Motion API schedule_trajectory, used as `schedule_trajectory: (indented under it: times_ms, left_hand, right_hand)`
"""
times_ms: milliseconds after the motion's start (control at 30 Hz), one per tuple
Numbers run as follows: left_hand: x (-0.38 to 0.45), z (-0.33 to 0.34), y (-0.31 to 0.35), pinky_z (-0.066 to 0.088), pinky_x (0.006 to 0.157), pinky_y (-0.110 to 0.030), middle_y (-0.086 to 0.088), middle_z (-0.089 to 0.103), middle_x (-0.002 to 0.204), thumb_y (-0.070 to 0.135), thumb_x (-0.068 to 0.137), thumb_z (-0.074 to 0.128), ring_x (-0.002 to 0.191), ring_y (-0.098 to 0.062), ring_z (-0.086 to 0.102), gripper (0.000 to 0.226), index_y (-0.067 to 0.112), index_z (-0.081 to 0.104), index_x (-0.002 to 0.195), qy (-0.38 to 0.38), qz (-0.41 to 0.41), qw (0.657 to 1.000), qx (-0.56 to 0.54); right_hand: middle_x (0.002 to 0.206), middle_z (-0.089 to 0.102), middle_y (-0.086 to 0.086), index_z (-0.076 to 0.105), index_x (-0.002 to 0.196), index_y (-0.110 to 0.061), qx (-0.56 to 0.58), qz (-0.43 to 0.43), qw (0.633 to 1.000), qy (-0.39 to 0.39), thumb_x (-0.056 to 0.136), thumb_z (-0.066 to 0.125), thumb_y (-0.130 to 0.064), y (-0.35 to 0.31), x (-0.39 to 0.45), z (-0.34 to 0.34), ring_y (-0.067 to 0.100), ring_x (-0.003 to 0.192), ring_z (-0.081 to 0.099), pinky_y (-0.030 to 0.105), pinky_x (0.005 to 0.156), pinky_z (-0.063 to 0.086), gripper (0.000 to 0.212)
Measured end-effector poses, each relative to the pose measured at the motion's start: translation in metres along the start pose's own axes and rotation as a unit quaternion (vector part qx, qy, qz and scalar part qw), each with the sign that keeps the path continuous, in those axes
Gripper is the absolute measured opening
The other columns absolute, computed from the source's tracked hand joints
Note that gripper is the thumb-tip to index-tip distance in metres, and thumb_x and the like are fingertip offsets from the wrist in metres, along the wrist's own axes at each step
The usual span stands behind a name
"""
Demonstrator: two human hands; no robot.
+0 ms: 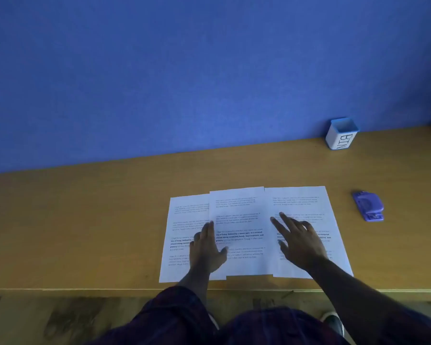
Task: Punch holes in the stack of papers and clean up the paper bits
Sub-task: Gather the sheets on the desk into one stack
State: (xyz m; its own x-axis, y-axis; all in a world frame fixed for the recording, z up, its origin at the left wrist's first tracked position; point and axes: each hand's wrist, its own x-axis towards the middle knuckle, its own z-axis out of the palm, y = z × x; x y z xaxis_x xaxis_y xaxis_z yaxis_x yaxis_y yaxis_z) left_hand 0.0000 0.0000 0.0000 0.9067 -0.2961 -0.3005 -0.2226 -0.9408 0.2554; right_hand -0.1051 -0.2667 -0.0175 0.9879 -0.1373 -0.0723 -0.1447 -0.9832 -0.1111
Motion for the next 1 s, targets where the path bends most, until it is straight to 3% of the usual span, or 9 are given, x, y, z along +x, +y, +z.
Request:
schedule_trajectory:
  times_ms: [167,267,367,533,667,867,1000]
  left_hand:
    - [-0.003,0.003,0.002,0.045,0.112,-0.045,0.009,0.046,0.154,0.052,0.086,0.065,0.139,-0.021,0.045,0.076,0.031,0.033,0.152,-0.028,0.012,0.999,-0.022]
    - [0.000,-0.001,-0.001,0.048,0.108,-0.043,0.008,0.050,0.152,0.041,0.090,0.067,0.136,-0.020,0.050,0.068,0.029,0.038,0.151,-0.009,0.004,1.000,-0.026]
    - [0.003,-0.003,-0.014,0.044,0.111,-0.043,-0.001,0.043,0.156,0.035,0.090,0.071,0.139,-0.025,0.046,0.070,0.023,0.038,0.150,0.040,-0.064,0.997,-0.022]
    - [0.008,-0.005,-0.035,0.023,0.121,-0.057,-0.019,0.007,0.165,0.065,0.066,0.084,0.153,-0.040,0.015,0.128,0.020,0.006,0.158,0.052,-0.266,0.960,-0.073]
    - [0.011,-0.008,-0.050,0.021,0.118,-0.060,-0.021,0.013,0.160,0.078,0.043,0.086,0.150,-0.041,0.018,0.160,0.018,-0.007,0.158,0.031,-0.330,0.936,-0.116]
    - [0.017,-0.011,-0.051,0.031,0.113,-0.060,-0.020,0.020,0.159,0.074,0.045,0.089,0.147,-0.043,0.023,0.153,0.013,0.005,0.158,0.043,-0.333,0.931,-0.141]
    - [0.021,-0.012,-0.041,0.034,0.112,-0.057,-0.018,0.032,0.152,0.067,0.051,0.091,0.142,-0.041,0.032,0.132,0.011,0.025,0.150,0.041,-0.313,0.938,-0.141]
  right_hand:
    - [0.168,0.012,-0.001,0.015,0.158,-0.041,-0.002,-0.056,0.992,-0.111,0.097,0.034,-0.065,-0.007,-0.001,0.010,0.022,0.151,0.029,0.043,0.120,0.025,0.068]
    - [0.170,0.002,0.001,0.011,0.157,-0.044,-0.025,-0.070,0.984,-0.163,0.096,0.037,-0.066,-0.010,-0.004,0.014,0.023,0.155,0.015,0.046,0.121,0.020,0.070]
    - [0.170,-0.001,0.002,0.010,0.157,-0.044,-0.023,-0.065,0.982,-0.174,0.096,0.043,-0.063,-0.009,-0.004,0.012,0.024,0.156,0.011,0.049,0.121,0.020,0.072]
    - [0.170,-0.002,0.003,0.008,0.157,-0.044,-0.039,-0.074,0.978,-0.189,0.095,0.047,-0.062,-0.011,-0.002,0.005,0.026,0.156,0.011,0.051,0.121,0.019,0.076]
    - [0.170,0.000,0.003,0.011,0.157,-0.045,-0.032,-0.077,0.977,-0.194,0.094,0.050,-0.061,-0.010,0.000,0.004,0.028,0.155,0.013,0.053,0.121,0.019,0.077]
    - [0.169,0.008,0.000,0.018,0.155,-0.047,-0.013,-0.077,0.978,-0.196,0.091,0.058,-0.059,-0.007,0.007,0.001,0.026,0.153,0.019,0.052,0.120,0.024,0.077]
    - [0.169,0.012,-0.002,0.021,0.154,-0.050,-0.004,-0.075,0.979,-0.191,0.091,0.061,-0.056,-0.005,0.009,0.002,0.024,0.152,0.022,0.051,0.119,0.024,0.075]
